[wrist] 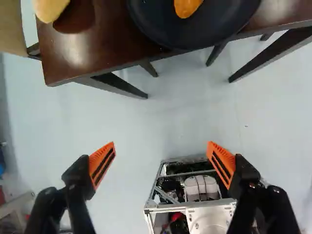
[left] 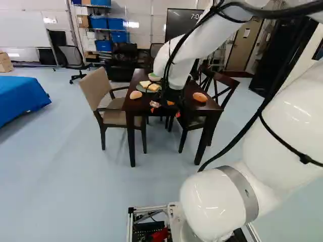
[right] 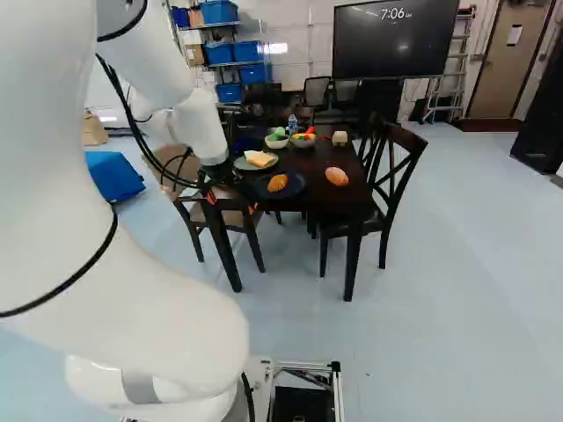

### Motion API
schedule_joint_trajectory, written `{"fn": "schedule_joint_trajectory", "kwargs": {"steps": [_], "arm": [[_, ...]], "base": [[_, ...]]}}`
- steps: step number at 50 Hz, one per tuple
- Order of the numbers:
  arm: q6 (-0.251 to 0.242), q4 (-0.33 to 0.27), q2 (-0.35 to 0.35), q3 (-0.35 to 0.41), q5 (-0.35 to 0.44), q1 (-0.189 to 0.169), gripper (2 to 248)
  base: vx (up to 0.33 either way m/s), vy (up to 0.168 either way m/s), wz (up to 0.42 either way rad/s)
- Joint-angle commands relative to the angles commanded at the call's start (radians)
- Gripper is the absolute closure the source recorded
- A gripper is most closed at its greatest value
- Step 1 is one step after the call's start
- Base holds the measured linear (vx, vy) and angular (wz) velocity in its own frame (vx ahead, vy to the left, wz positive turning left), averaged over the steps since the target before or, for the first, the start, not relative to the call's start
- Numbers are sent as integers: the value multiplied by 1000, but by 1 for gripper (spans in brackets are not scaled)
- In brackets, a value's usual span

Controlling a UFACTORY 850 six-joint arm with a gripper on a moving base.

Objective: Move the croissant to the empty plate

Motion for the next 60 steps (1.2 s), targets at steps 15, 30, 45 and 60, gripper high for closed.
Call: {"fn": "schedule_joint_trajectory", "kwargs": {"steps": [15, 30, 45, 60], "arm": [[-41, -7, 21, 77, 167, -18, 3], [-90, -14, 45, 168, 362, -39, 3], [-140, -22, 70, 262, 565, -60, 3], [-185, -29, 92, 345, 746, -80, 3]], "base": [[0, 0, 0], [0, 0, 0], [0, 0, 0], [0, 0, 0]]}}
